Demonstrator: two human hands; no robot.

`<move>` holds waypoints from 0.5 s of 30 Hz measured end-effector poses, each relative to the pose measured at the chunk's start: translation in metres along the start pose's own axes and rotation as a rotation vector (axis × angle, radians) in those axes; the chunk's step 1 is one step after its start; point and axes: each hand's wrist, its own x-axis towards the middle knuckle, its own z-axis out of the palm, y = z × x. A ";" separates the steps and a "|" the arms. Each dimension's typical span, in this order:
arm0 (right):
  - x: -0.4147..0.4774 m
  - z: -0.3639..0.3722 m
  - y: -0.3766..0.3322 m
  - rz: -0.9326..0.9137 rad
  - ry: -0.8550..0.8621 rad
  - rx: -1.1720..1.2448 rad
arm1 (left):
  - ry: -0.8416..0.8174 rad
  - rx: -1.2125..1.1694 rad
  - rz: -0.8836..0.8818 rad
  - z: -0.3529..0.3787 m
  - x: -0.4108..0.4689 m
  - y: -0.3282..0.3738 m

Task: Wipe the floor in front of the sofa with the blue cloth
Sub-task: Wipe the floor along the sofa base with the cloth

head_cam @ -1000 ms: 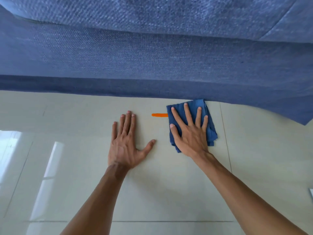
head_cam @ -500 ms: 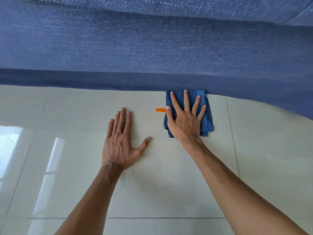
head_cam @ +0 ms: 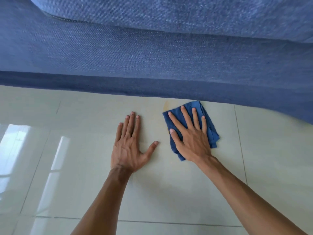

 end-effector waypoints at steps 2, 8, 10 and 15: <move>0.026 0.001 -0.019 0.148 0.026 0.056 | 0.004 0.000 -0.001 0.001 -0.001 0.000; 0.000 0.002 -0.002 -0.123 0.023 -0.010 | 0.005 -0.026 0.006 0.001 0.000 -0.001; 0.007 0.002 -0.001 -0.058 0.030 0.013 | 0.002 -0.029 -0.002 0.001 0.000 -0.001; 0.008 0.004 -0.013 0.002 0.047 0.050 | 0.005 -0.043 0.001 0.002 0.000 -0.003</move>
